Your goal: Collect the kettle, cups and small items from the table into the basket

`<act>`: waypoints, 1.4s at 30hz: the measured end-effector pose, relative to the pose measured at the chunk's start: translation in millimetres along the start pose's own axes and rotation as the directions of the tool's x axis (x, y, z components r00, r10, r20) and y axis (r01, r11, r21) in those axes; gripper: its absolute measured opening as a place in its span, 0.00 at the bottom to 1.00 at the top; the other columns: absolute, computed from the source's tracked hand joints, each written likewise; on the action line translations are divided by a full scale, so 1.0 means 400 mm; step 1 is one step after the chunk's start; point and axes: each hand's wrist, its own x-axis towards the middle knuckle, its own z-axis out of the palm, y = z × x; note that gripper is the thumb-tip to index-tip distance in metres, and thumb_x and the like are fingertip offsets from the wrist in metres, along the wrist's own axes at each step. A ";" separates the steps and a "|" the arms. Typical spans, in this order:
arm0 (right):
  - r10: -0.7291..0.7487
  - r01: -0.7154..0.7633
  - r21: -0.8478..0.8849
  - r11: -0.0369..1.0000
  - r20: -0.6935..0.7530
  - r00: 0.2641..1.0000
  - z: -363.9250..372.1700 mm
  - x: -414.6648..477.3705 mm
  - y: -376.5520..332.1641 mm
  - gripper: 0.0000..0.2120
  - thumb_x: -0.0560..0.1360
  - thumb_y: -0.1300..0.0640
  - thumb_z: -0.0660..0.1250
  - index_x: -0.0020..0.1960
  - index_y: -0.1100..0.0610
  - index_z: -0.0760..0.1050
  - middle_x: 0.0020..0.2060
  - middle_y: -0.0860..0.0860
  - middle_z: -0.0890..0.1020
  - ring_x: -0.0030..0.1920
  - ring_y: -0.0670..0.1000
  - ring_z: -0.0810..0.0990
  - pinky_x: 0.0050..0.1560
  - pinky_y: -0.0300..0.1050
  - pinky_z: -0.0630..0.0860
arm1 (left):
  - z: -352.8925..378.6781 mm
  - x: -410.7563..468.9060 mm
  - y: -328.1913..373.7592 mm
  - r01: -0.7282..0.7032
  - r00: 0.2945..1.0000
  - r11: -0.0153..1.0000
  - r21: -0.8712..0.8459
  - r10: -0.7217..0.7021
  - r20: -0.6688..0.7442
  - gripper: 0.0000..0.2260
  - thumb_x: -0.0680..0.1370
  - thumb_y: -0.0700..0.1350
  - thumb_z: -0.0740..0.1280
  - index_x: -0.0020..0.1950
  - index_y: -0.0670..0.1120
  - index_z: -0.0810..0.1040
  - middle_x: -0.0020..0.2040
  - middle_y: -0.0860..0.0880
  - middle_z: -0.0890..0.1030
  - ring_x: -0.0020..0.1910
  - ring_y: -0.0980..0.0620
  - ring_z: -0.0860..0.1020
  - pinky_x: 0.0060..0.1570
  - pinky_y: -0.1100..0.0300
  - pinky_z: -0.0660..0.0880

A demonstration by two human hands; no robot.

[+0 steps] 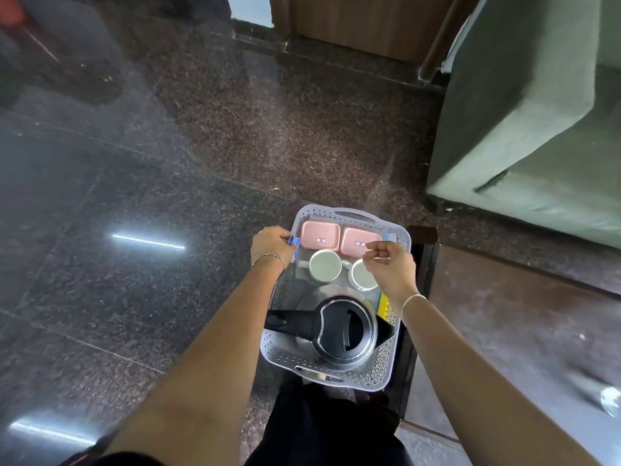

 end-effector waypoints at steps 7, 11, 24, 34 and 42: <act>0.064 -0.063 0.041 0.997 -0.026 0.998 -0.007 0.014 0.028 0.09 0.71 0.62 0.69 0.47 0.50 0.80 0.38 0.45 0.83 0.39 0.45 0.82 0.54 0.49 0.79 | 0.034 0.015 -0.013 0.015 0.999 1.000 0.014 -0.014 -0.040 0.08 0.69 0.40 0.73 0.48 0.46 0.82 0.47 0.46 0.84 0.48 0.46 0.81 0.49 0.55 0.78; 0.070 -0.069 0.042 0.997 -0.014 0.997 -0.004 0.021 0.033 0.09 0.70 0.62 0.69 0.47 0.50 0.80 0.41 0.47 0.84 0.42 0.47 0.83 0.56 0.50 0.79 | 0.045 0.021 -0.018 -0.026 0.999 0.993 0.118 0.029 -0.023 0.10 0.69 0.41 0.74 0.50 0.46 0.81 0.49 0.45 0.82 0.48 0.45 0.81 0.51 0.52 0.78; 0.082 -0.082 0.030 0.996 -0.016 0.996 -0.015 0.011 0.061 0.09 0.70 0.61 0.69 0.48 0.50 0.81 0.41 0.47 0.84 0.43 0.49 0.83 0.52 0.47 0.80 | 0.043 0.008 -0.026 -0.082 0.994 0.979 0.189 0.095 -0.060 0.10 0.71 0.34 0.65 0.49 0.43 0.81 0.50 0.43 0.82 0.50 0.44 0.79 0.52 0.50 0.77; 0.002 -0.002 -0.005 1.000 -0.086 0.996 -0.091 -0.059 0.046 0.07 0.71 0.59 0.68 0.42 0.47 0.79 0.37 0.43 0.83 0.37 0.43 0.81 0.43 0.38 0.77 | 0.046 -0.111 0.110 -0.295 0.954 0.905 0.306 0.294 0.051 0.08 0.75 0.41 0.63 0.46 0.49 0.80 0.49 0.49 0.81 0.47 0.46 0.79 0.43 0.55 0.76; -0.098 0.097 -0.045 0.994 -0.025 0.995 -0.214 -0.126 0.051 0.11 0.73 0.58 0.68 0.55 0.52 0.81 0.46 0.43 0.84 0.42 0.36 0.79 0.49 0.30 0.74 | 0.066 -0.245 0.238 -0.385 0.923 0.872 0.303 0.362 0.132 0.12 0.78 0.47 0.63 0.60 0.47 0.78 0.59 0.46 0.81 0.58 0.44 0.77 0.56 0.51 0.75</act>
